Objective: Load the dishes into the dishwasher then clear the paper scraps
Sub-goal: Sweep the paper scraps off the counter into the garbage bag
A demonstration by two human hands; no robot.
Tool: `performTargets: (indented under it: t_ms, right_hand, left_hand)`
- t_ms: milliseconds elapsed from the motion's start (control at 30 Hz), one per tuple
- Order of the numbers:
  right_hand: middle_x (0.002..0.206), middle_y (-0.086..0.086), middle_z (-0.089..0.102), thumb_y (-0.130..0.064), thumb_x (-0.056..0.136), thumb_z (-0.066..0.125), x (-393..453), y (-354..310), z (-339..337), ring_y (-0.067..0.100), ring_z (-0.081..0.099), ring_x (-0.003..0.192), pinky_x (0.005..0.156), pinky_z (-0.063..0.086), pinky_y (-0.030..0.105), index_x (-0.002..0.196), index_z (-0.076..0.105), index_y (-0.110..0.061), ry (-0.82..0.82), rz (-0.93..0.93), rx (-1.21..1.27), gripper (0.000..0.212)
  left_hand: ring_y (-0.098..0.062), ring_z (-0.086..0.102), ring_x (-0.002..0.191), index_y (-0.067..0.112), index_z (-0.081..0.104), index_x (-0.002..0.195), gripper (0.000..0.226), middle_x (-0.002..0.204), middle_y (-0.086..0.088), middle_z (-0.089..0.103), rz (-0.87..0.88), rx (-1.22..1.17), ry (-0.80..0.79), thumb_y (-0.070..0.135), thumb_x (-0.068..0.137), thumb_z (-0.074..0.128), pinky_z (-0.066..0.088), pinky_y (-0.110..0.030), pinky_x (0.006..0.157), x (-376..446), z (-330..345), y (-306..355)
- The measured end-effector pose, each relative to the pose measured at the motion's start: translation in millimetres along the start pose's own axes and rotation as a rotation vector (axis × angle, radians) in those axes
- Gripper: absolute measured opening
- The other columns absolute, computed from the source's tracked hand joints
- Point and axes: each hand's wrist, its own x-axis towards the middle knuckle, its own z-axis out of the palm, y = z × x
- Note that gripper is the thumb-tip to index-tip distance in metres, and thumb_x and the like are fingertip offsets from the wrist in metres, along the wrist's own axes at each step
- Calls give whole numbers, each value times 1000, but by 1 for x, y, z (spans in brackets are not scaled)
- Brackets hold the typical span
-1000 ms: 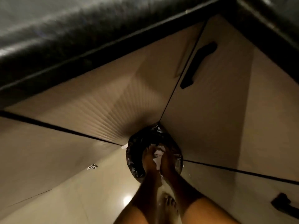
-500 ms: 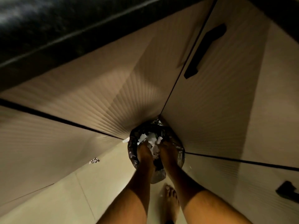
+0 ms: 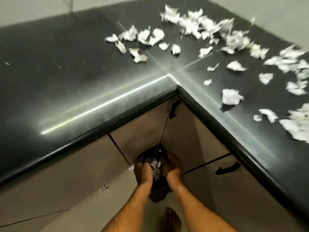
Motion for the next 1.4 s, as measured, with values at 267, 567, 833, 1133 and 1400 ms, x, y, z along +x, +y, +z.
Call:
performTargets:
  t_ms: [267,567,833,1133,1400]
  right_hand:
    - [136,1,58,-31,93,69,-89,-144,-80,17,54,128,105,38,22,139,59,-14,149,-375,-139,50]
    - [131,3,61,-33,90,73,-136,-229,-168,19,51,127,108,42,31,136,59,-12,346,-565,-178,53]
    - [141,11,53,-39,87,73,-146,-217,-283,28,44,133,109,37,37,142,53,-11,583,-431,-216,65]
    - [156,12,33,-51,90,65,-110,-136,-411,26,25,146,120,31,44,154,38,-15,794,-188,-264,78]
    - [161,19,23,-58,91,57,-42,-69,-511,37,17,148,121,25,54,157,30,-17,931,27,-321,82]
  left_hand:
    - [-27,53,128,14,51,144,51,141,-9,55,295,96,-89,28,96,63,39,-30,103,-97,-46,110]
    - [-25,43,137,9,48,145,54,149,-10,46,626,150,-208,23,95,62,32,-33,112,-186,-33,220]
    - [-22,42,138,13,41,150,62,151,-6,42,811,304,-394,31,94,61,33,-31,110,-250,28,234]
    - [-22,24,149,12,32,153,74,159,-7,30,1143,639,-663,43,92,59,24,-39,122,-292,159,185]
    - [-16,-15,154,20,10,161,77,169,-4,1,1895,1149,-912,58,99,35,2,-47,125,-289,266,145]
